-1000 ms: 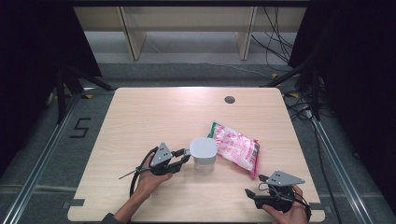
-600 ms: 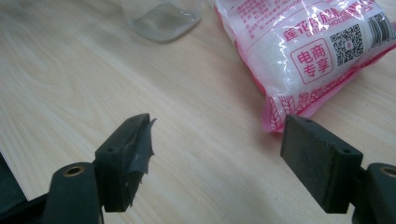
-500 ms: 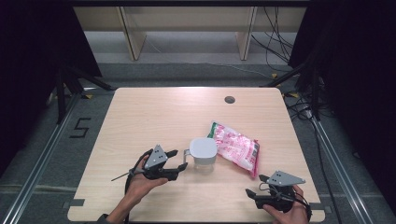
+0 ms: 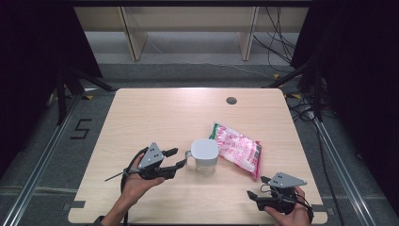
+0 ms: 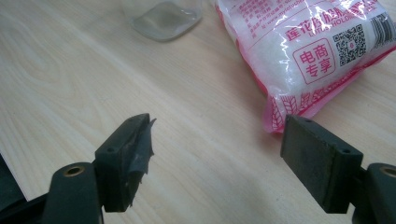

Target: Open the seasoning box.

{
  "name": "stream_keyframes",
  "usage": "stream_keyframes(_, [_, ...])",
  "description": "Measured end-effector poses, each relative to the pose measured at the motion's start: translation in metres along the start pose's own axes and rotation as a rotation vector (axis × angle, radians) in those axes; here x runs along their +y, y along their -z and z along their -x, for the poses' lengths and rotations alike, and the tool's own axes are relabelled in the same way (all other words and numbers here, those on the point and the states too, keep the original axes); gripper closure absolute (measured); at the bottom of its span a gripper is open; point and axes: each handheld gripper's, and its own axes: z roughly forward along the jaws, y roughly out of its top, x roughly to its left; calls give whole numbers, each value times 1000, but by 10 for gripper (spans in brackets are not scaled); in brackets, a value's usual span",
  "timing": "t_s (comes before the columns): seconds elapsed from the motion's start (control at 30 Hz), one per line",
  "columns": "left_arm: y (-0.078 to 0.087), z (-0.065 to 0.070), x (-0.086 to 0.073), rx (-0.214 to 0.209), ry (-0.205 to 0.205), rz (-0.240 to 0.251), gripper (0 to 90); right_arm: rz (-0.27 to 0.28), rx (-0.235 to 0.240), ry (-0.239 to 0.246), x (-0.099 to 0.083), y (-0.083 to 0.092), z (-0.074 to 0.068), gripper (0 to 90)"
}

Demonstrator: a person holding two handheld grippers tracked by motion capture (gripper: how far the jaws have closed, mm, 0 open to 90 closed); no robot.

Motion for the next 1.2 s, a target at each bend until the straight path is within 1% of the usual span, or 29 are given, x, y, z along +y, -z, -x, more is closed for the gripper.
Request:
stream_keyframes(0.03, [1, -1, 4, 9, -11, 10, 648, 4, 0, 9, 0, 0, 0, 259])
stream_keyframes(0.07, [1, -1, 4, 9, -11, 10, 678, 4, 0, 9, 0, 0, 0, 259])
stream_keyframes(0.1, [2, 0, 7, 16, -25, 11, 713, 1, 9, 10, 0, 0, 1, 259])
stream_keyframes(0.13, [2, 0, 7, 16, -25, 11, 729, 1, 8, 12, 0, 0, 2, 259])
stream_keyframes(0.17, [2, 0, 9, 28, -34, 11, 747, 0, 7, 12, 0, 0, 2, 259])
stream_keyframes(0.2, [2, 0, 11, 31, -31, 18, 747, 0, 7, 12, 0, 0, 2, 259])
stream_keyframes(0.23, [2, -1, 13, 25, -19, 28, 777, 8, -3, 24, 0, 0, 2, 259])
stream_keyframes(0.27, [1, -3, 15, 26, 0, 42, 835, 11, -2, 28, 1, -1, 2, 259])
stream_keyframes(0.3, [0, -4, 16, 26, 9, 47, 853, 12, -4, 29, 1, -1, 2, 259])
stream_keyframes(0.33, [0, -4, 16, 26, 9, 47, 869, 12, -4, 29, 1, -1, 2, 259])
stream_keyframes(0.37, [-1, -4, 18, 17, 15, 55, 869, 12, -2, 22, 1, -1, 1, 259])
stream_keyframes(0.4, [-3, -4, 20, 15, 24, 64, 890, 12, 14, 27, 1, -1, 2, 259])
stream_keyframes(0.43, [-3, -4, 20, 15, 24, 64, 891, 12, 14, 27, 1, -1, 2, 259])
stream_keyframes(0.47, [-4, -4, 22, 22, 8, 59, 891, -1, 6, 9, 1, 0, -1, 259])
stream_keyframes(0.5, [-7, -3, 24, 17, 13, 59, 892, -1, 19, 21, 2, -1, 0, 259])
stream_keyframes(0.53, [-7, -3, 24, 17, 13, 59, 892, -1, 19, 21, 2, -1, 0, 259])
stream_keyframes(0.57, [-10, -3, 24, 11, 9, 60, 892, -5, 9, 17, 2, -1, -1, 259])
stream_keyframes(0.63, [-14, -2, 24, -3, 13, 62, 892, 1, 7, 16, 2, -1, -2, 259])
stream_keyframes(0.67, [-16, -2, 25, -5, 13, 57, 892, 8, 14, 32, 2, -2, -1, 259])
stream_keyframes(0.7, [-18, -1, 24, -11, 20, 61, 892, -1, 32, 36, 3, -1, 0, 259])
stream_keyframes(0.73, [-20, -2, 24, -13, 20, 59, 892, 8, 7, 36, 3, -1, -1, 259])
stream_keyframes(0.8, [-25, -3, 25, -21, 28, 66, 892, 14, -2, 44, 3, -1, -1, 259])
stream_keyframes(0.9, [-28, -4, 25, -22, 27, 53, 892, 7, 2, 39, 3, -1, -1, 259])
stream_keyframes(0.97, [-33, -5, 22, -23, 33, 45, 891, 16, -1, 48, 3, -2, -1, 259])
stream_keyframes(1.03, [-35, -6, 22, -26, 30, 42, 891, 14, 0, 43, 3, -2, -2, 259])
stream_keyframes(1.07, [-36, -6, 20, -27, 40, 39, 891, 7, 10, 36, 4, -2, -2, 259])
stream_keyframes(1.1, [-36, -6, 20, -26, 46, 40, 891, 6, 5, 42, 4, -2, -2, 259])
stream_keyframes(1.13, [-36, -6, 20, -23, 35, 36, 891, 4, 4, 22, 4, -2, -5, 259])
stream_keyframes(1.2, [-36, -6, 21, -22, 29, 34, 891, 16, -6, 59, 4, -2, -2, 250])
